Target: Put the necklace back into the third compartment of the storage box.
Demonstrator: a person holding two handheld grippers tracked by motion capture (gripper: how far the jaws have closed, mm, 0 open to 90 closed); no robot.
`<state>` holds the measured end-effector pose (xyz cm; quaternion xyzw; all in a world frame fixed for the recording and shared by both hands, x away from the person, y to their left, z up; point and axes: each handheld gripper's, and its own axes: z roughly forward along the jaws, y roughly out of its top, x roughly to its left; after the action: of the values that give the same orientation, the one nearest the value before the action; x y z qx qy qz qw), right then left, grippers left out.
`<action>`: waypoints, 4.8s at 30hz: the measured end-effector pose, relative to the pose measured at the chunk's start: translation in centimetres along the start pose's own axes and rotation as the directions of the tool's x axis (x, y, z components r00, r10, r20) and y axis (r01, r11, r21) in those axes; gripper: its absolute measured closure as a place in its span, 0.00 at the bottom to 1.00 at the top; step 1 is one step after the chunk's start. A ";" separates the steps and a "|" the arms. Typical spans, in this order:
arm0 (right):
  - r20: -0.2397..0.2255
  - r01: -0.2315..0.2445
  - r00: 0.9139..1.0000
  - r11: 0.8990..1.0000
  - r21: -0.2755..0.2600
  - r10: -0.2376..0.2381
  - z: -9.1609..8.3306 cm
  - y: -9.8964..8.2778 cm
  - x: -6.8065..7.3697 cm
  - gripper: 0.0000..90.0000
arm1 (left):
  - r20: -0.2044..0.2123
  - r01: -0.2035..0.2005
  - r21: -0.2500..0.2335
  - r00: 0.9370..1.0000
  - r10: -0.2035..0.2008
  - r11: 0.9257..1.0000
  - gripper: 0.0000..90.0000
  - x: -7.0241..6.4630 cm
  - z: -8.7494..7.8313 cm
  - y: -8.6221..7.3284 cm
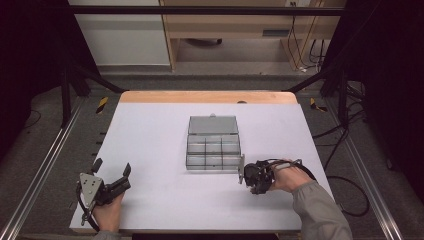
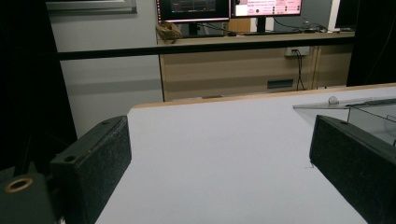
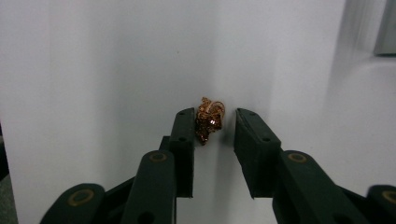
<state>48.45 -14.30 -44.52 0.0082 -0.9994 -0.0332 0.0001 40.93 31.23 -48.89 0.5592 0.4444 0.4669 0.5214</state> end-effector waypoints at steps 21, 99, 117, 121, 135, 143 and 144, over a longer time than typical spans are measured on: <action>0.014 0.015 1.000 1.000 0.009 -0.015 -0.2 0.2 0.7 0.92 | 0.000 0.004 -0.001 1.000 -0.004 1.000 0.06 0.0 0.0 0.0; 0.116 -0.280 0.804 0.544 -0.791 0.583 -4.4 -5.3 1.2 0.93 | -0.003 0.004 -0.004 1.000 -0.004 1.000 0.06 0.0 0.0 0.0; 0.135 -0.268 0.798 0.546 -0.794 0.588 -5.0 -5.5 1.6 0.93 | -0.004 0.001 -0.003 1.000 -0.002 1.000 0.06 0.0 0.0 0.0; 0.134 -0.270 0.774 0.514 -0.814 0.618 -4.9 -5.5 1.4 0.93 | -0.003 0.004 -0.004 1.000 -0.004 1.000 0.06 0.0 0.0 0.0; 0.078 -0.288 0.714 0.394 -0.873 0.696 -4.8 -4.3 -0.3 0.93 | -0.002 0.006 -0.002 1.000 -0.006 1.000 0.06 0.1 0.0 0.0; 0.051 -0.294 0.698 0.351 -0.889 0.714 -4.4 -3.6 -1.1 0.93 | -0.001 0.007 -0.002 1.000 -0.007 1.000 0.06 0.1 0.0 0.0; 0.050 -0.294 0.697 0.349 -0.890 0.715 -4.4 -3.6 -1.2 0.93 | -0.002 0.007 -0.001 1.000 -0.007 1.000 0.06 0.1 0.0 0.0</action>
<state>49.69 -18.12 -40.39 -0.3200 -0.7770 -0.5007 -0.2077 40.95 31.28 -48.89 0.5570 0.4465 0.4658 0.5229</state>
